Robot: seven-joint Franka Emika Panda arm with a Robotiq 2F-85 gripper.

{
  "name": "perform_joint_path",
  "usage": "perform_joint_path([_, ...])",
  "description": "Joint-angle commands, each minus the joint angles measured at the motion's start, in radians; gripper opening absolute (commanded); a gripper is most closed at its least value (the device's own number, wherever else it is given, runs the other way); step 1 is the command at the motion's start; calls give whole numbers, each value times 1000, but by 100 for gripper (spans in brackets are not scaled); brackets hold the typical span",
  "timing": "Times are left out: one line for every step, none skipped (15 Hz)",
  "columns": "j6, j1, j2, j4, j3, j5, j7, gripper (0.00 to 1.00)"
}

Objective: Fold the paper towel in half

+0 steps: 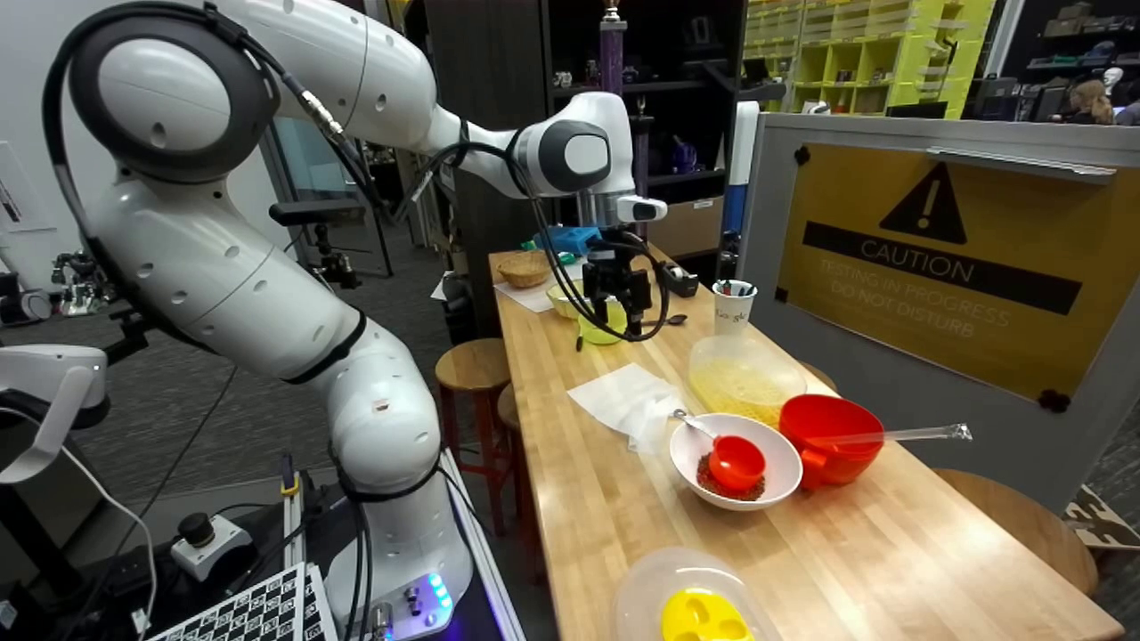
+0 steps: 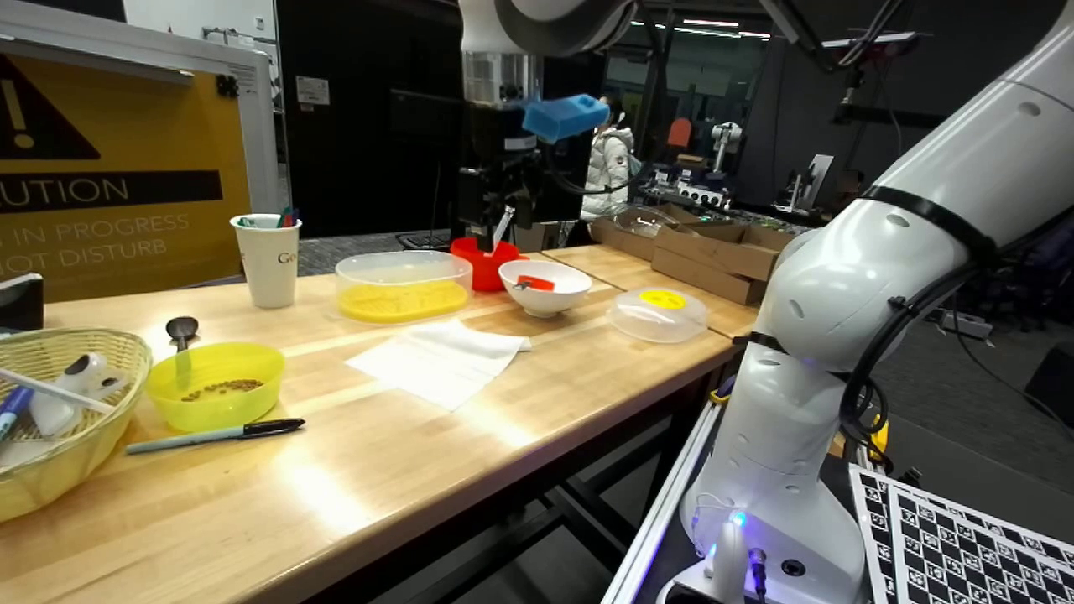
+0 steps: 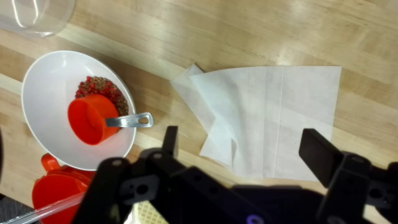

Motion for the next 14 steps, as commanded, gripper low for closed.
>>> perform_joint_path([-3,23,3,2,-20,-11,10,100])
perform_joint_path([-3,23,3,2,-20,-11,10,100])
perform_joint_path([-3,23,3,2,-20,-11,10,100])
perform_joint_path([-3,23,3,2,-20,-11,10,100])
perform_joint_path([17,28,-1,-4,-26,-1,-1,100])
perform_joint_path([20,28,-1,-4,-26,-2,3,100])
perform_joint_path([29,32,1,-3,-30,2,1,100])
perform_joint_path([36,35,2,-2,-33,4,0,100])
perform_joint_path([46,37,4,-2,-36,6,0,100])
perform_joint_path([52,38,5,-1,-37,6,1,100])
perform_joint_path([61,38,6,-1,-37,5,3,100])
perform_joint_path([68,39,7,-1,-36,4,4,100])
perform_joint_path([73,40,6,-1,-33,2,5,100])
perform_joint_path([78,42,6,-2,-30,-1,5,100])
